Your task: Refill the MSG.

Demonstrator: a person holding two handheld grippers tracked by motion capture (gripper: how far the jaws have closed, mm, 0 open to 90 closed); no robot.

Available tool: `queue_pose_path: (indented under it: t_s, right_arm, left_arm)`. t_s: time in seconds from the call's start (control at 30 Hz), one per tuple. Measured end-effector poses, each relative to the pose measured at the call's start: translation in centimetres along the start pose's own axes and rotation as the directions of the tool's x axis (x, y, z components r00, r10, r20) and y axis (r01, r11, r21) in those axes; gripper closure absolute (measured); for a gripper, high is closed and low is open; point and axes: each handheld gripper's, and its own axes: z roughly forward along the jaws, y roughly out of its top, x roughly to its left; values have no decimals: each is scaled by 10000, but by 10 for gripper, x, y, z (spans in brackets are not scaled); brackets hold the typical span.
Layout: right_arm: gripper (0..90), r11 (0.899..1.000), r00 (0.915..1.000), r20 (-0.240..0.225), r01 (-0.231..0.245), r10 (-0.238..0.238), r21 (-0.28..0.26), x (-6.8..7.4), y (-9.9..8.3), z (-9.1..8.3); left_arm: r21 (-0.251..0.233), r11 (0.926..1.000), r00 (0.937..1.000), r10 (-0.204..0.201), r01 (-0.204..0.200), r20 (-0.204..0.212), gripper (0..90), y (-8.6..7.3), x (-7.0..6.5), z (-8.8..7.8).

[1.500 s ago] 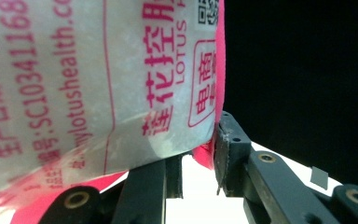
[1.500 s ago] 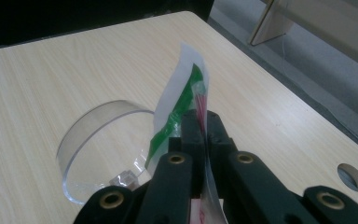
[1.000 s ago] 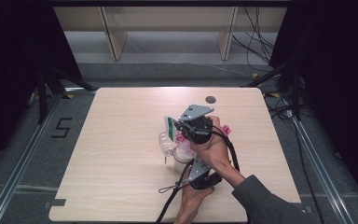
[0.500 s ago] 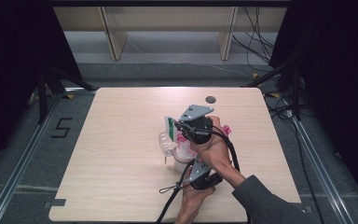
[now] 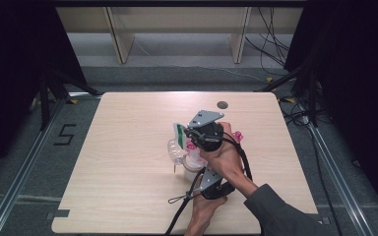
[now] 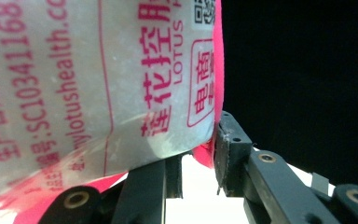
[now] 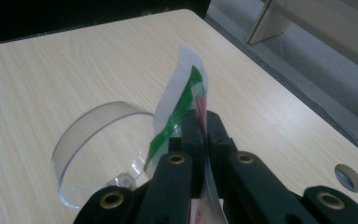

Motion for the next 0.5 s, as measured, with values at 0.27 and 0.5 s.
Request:
queue_pose_path:
  t_s: [0.27, 0.5]
  right_arm:
    - [900, 10000, 10000, -46, -32, 32, 87, 0, 0, 0]
    - [900, 9999, 9999, -64, 87, -87, 104, -1, 1, 1]
  left_arm:
    - [264, 9996, 9999, 82, -78, -149, 742, 2, 0, -1]
    - [-55, 10000, 10000, 65, -65, 37, 742, 1, 0, 1]
